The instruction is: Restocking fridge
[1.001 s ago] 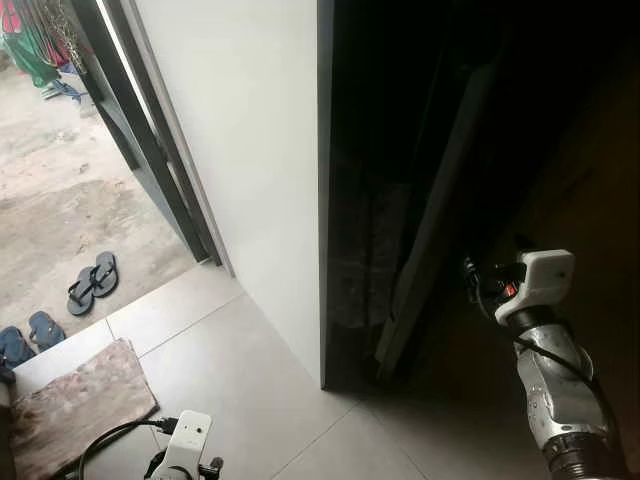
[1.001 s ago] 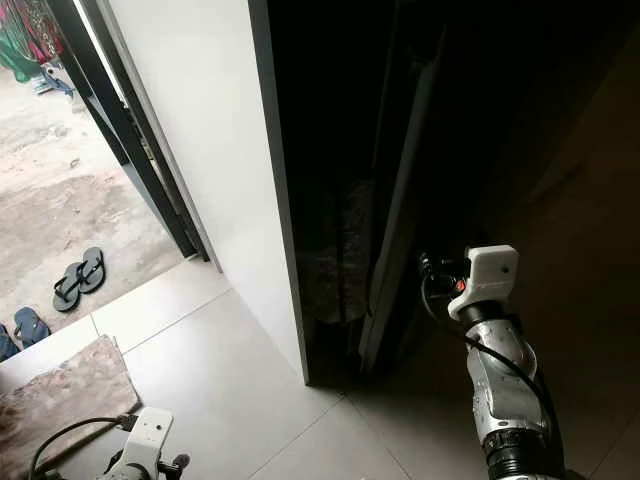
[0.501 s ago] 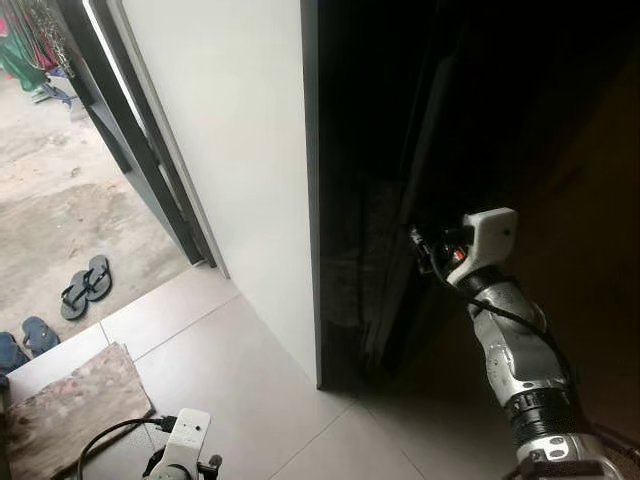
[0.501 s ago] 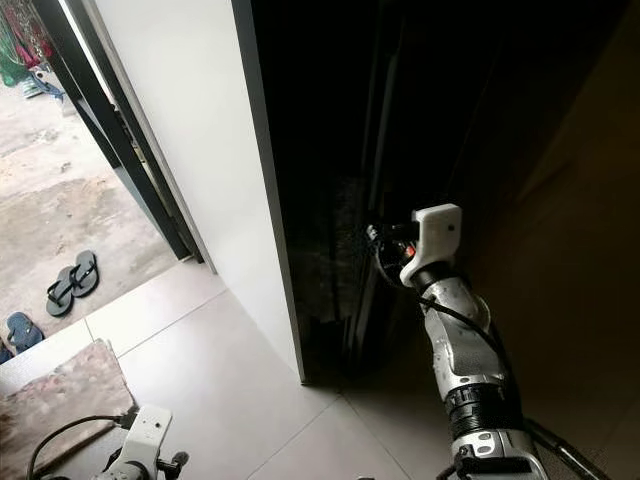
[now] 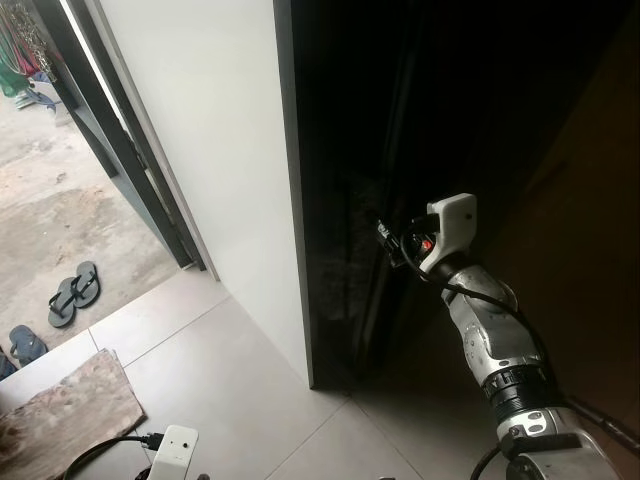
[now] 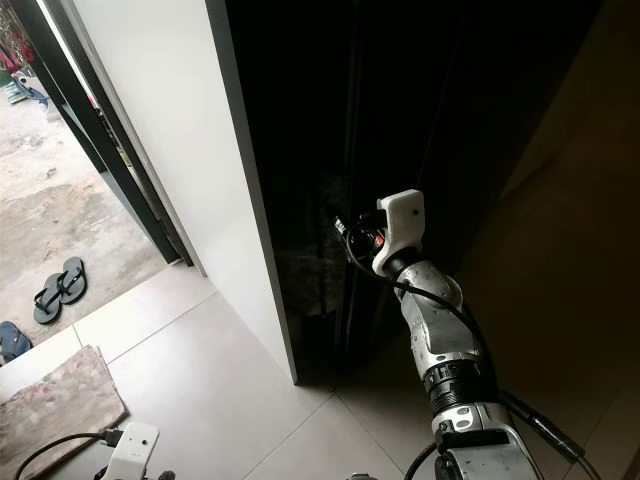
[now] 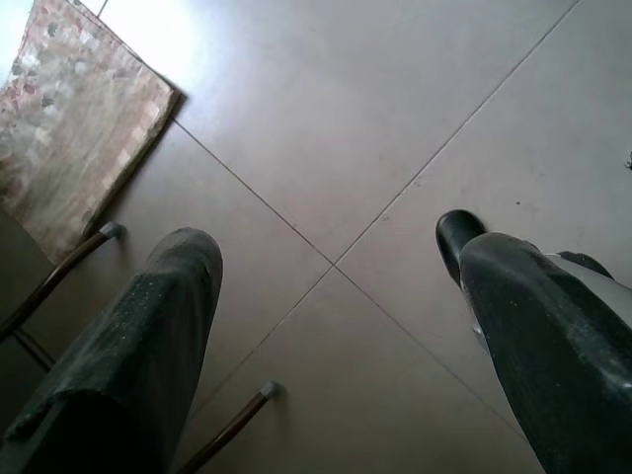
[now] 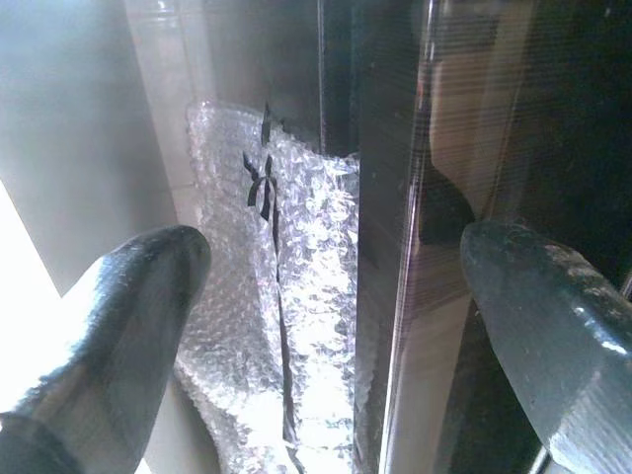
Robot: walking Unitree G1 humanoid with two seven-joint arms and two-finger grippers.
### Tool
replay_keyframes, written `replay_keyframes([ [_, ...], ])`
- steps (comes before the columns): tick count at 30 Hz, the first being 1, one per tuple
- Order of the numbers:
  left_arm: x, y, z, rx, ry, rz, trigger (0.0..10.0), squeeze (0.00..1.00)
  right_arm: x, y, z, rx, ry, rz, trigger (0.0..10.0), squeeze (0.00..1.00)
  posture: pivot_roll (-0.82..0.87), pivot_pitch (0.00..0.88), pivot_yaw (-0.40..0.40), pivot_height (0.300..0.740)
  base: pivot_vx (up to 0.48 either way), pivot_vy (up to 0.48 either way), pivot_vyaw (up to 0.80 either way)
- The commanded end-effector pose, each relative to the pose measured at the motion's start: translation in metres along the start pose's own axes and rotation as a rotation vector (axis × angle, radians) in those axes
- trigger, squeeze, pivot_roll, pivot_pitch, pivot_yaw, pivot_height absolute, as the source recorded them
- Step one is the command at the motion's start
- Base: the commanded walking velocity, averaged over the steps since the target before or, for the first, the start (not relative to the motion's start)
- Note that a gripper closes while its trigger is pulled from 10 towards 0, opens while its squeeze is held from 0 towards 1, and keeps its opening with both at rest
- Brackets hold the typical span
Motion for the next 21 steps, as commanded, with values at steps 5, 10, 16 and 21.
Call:
replay_keyframes([
  [5, 0.0, 0.0, -0.004, 0.003, 0.023, 0.004, 10.0, 0.0, 0.021, 0.028, 0.014, -0.015, -0.017, 0.148, 10.0, 0.0, -0.03, 0.071, 0.052, 0.74, 0.0, 0.0, 0.0],
  [10, 0.001, 0.001, 0.004, 0.007, 0.014, 0.004, 10.0, 0.0, 0.031, 0.039, 0.019, 0.018, -0.022, 0.193, 10.0, 0.0, -0.03, 0.07, 0.053, 0.74, 0.0, 0.0, 0.0],
  [16, 0.002, 0.0, 0.006, 0.003, 0.011, 0.002, 10.0, 0.0, 0.044, 0.07, 0.019, 0.027, -0.012, 0.301, 10.0, 0.0, -0.02, 0.07, 0.041, 0.74, 0.0, 0.0, 0.0],
  [21, 0.002, -0.001, 0.006, 0.001, 0.011, 0.0, 10.0, 0.0, 0.044, 0.072, 0.018, 0.035, -0.015, 0.297, 10.0, 0.0, -0.02, 0.069, 0.039, 0.74, 0.0, 0.0, 0.0],
])
Point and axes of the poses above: a point about 5 cm out from each wrist's last joint towards the gripper, its own x axis pointing out of the wrist towards the gripper, its own z axis along the axis of the wrist's last joint, y = z × x, the point moved 4 cm from there along x, pointing out of the wrist towards the gripper, and after that the axes turned 1 degree about -x, right-handed, at the moved point
